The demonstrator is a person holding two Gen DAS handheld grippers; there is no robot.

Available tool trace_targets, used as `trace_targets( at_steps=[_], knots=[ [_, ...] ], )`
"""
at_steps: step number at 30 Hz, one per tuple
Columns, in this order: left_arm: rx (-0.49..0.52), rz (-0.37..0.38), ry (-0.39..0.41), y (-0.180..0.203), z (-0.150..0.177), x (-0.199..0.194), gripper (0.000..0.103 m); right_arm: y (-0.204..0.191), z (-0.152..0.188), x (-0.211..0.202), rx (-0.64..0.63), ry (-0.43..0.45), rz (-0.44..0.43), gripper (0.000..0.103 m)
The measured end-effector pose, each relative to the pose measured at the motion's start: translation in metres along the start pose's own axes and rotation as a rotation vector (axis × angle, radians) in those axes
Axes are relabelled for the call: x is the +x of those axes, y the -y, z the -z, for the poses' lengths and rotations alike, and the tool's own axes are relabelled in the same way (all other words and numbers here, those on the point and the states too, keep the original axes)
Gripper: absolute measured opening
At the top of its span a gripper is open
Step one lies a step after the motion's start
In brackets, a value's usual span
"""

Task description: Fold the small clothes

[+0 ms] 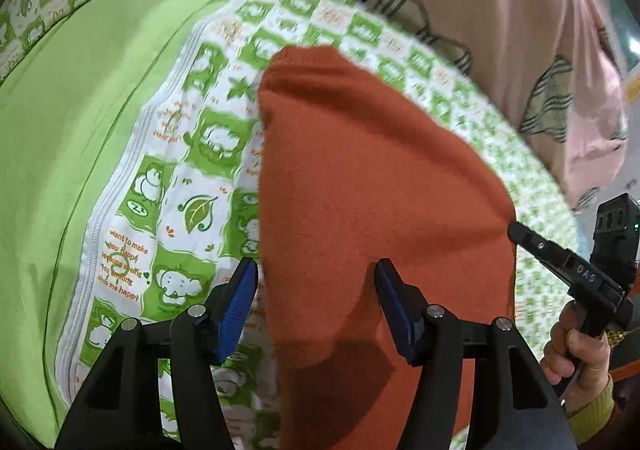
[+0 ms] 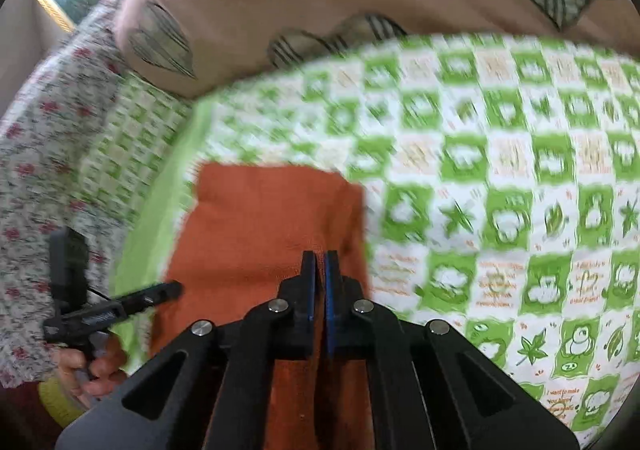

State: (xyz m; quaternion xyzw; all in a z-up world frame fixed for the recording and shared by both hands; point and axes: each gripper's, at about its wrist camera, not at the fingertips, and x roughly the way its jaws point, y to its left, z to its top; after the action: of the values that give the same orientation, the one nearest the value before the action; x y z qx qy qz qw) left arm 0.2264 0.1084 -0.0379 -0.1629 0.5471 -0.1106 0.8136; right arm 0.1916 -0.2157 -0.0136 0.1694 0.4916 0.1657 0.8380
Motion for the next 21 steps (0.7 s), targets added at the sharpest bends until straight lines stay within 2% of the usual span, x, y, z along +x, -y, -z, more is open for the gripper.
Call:
trace_targets(
  at_steps=[2,7,10,15,18,21],
  knots=[
    [-0.003,0.0,0.0,-0.001,-0.004,0.006,0.062,0.01,0.005,0.02,0.026,-0.053,0.025,0.005],
    [-0.012,-0.02,0.031,-0.004,-0.041,0.022,0.061,0.009,0.002,0.032,0.025,-0.075,0.048,0.005],
    [-0.002,-0.052,0.046,-0.002,-0.072,0.037,0.05,0.007,0.004,0.033,0.032,-0.075,0.06,0.005],
    [0.047,-0.135,0.073,0.006,-0.117,0.046,0.037,0.005,0.009,0.024,0.077,-0.057,0.041,0.006],
    [0.043,-0.106,0.099,0.005,-0.123,0.03,0.037,-0.002,0.016,0.004,0.08,-0.032,0.034,0.007],
    [0.056,-0.057,0.101,0.004,-0.108,0.012,0.039,-0.005,0.031,-0.025,0.087,0.0,0.033,0.007]
  ],
)
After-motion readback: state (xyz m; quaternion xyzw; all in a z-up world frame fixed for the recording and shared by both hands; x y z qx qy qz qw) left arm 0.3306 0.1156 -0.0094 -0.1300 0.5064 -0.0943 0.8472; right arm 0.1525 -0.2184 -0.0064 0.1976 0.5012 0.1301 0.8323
